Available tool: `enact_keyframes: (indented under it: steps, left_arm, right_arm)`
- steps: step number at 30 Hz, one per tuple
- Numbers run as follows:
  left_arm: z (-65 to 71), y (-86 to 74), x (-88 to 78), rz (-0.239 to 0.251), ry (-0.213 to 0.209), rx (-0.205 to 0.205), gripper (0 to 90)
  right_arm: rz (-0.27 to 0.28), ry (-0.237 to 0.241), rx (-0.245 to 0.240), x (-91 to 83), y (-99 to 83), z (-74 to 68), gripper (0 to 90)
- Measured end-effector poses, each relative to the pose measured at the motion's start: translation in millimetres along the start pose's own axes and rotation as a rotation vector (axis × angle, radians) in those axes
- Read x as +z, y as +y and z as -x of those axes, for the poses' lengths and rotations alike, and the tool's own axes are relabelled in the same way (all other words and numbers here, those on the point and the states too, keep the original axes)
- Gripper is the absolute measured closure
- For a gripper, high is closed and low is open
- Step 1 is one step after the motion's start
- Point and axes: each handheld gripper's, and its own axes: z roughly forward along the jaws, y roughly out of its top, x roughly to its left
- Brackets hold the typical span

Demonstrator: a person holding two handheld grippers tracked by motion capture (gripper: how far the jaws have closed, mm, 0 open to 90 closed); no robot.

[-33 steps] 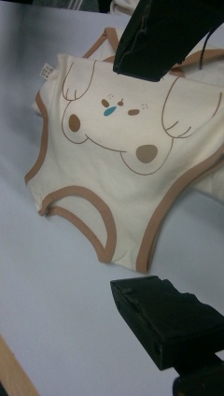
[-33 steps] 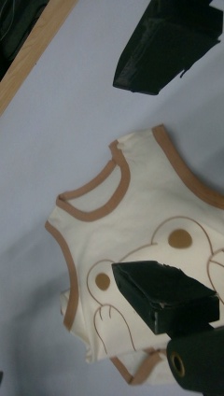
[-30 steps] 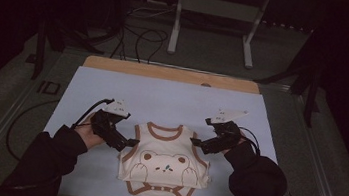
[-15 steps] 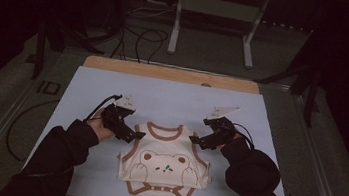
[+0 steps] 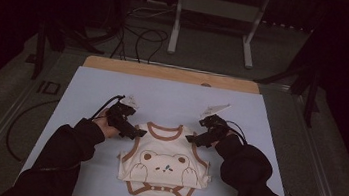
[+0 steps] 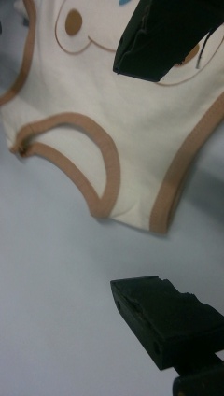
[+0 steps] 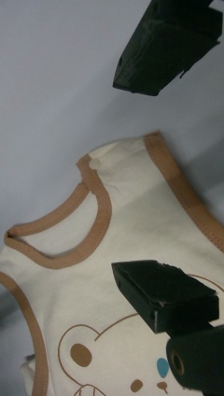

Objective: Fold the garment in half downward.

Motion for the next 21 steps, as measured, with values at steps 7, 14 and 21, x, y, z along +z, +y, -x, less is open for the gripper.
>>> enact_keyframes:
  steps: [7, 14, 21]
  left_arm:
    - [-4.8, -0.8, 11.4, -0.069, -0.003, -0.013, 0.7]
    - [-6.8, -2.5, 19.8, -0.089, 0.031, 0.004, 5.5]
    - [-10.1, -4.9, 22.1, -0.072, 0.043, 0.024, 18.4]
  right_arm:
    - [-0.023, 0.006, 0.043, 8.4, 2.2, 2.6, 11.4]
    - [-0.04, -0.005, 0.025, 18.5, 0.2, 8.9, 12.8]
    - [-0.067, -0.036, 0.011, 29.7, -4.3, 15.4, 25.1]
